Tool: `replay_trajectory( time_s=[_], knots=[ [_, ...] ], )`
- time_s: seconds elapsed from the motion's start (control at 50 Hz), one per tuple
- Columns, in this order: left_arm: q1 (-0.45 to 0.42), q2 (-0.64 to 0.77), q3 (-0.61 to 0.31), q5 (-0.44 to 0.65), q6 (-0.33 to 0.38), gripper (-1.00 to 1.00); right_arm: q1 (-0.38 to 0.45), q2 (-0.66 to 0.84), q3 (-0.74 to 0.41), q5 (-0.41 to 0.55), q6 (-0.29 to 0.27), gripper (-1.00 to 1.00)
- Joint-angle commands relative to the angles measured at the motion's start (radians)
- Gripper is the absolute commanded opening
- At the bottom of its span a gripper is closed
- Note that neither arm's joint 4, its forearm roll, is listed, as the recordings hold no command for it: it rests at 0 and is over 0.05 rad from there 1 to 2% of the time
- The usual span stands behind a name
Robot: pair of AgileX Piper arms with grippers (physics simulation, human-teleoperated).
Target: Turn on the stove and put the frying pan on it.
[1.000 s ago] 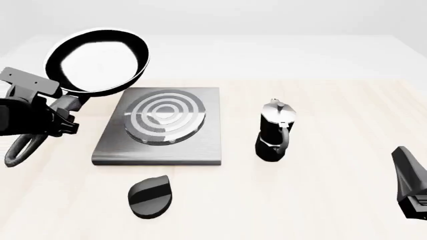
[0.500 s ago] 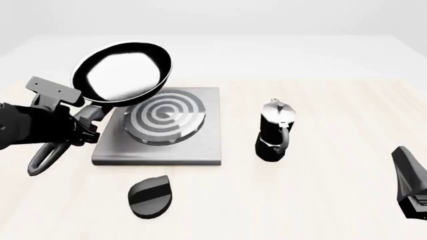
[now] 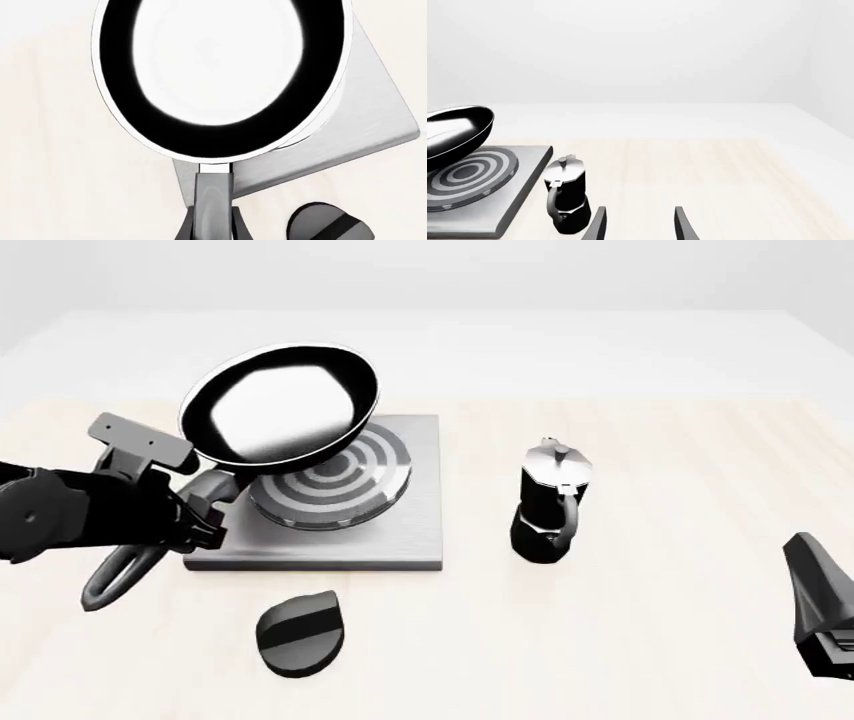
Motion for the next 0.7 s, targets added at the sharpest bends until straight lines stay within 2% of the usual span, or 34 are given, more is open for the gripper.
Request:
replay_trajectory(
  time_s=[0.02, 0.4, 0.7],
  knots=[
    [-0.019, 0.05, 0.001, -0.079, -0.024, -1.0, 0.0, 0.0, 0.0, 0.0, 0.0, 1.0],
    [-0.057, 0.053, 0.026, -0.085, -0.023, -1.0, 0.0, 0.0, 0.0, 0.0, 0.0, 1.0],
    [-0.067, 0.113, 0.024, -0.111, -0.009, -1.0, 0.0, 0.0, 0.0, 0.0, 0.0, 1.0]
  ],
)
